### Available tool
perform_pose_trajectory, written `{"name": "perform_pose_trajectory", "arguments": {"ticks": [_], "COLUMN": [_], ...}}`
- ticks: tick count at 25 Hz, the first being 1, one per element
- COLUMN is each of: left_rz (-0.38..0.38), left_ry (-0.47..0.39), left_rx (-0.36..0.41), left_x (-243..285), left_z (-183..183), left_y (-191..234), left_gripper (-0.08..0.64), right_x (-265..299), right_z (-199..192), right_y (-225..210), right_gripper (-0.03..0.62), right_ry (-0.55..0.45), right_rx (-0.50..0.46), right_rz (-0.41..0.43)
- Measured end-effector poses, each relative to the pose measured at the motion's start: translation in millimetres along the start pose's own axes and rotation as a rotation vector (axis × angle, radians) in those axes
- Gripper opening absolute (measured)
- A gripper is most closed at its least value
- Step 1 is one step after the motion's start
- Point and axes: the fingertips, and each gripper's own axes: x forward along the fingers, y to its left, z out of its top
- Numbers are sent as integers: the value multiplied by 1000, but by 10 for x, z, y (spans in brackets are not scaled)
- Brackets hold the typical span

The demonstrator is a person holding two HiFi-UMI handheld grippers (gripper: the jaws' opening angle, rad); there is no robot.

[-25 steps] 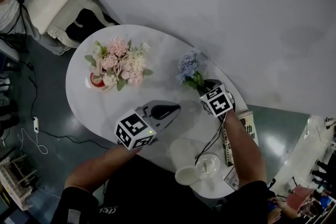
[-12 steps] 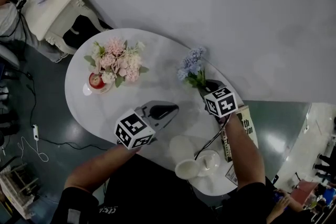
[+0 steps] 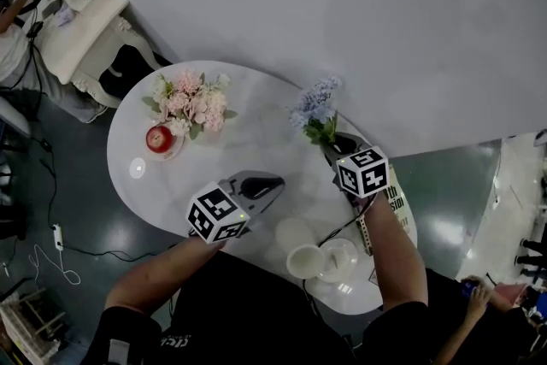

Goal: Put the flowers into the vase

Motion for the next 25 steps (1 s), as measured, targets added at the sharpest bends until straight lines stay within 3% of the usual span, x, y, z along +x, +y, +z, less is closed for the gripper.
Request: {"name": "perform_pose_trajectory", "arguments": {"ticks": [25], "left_rz": [-186], "left_ry": [116], "left_rx": [119], "left_x": [-96], "left_z": [-250], "left_y": [-684], "left_gripper": [12], "right_x": [-1103], "right_z": [135], "right_y": [230], "right_gripper": [94], "right_ry": [-241], "right_rx": [129], "right_rz": [-86]}}
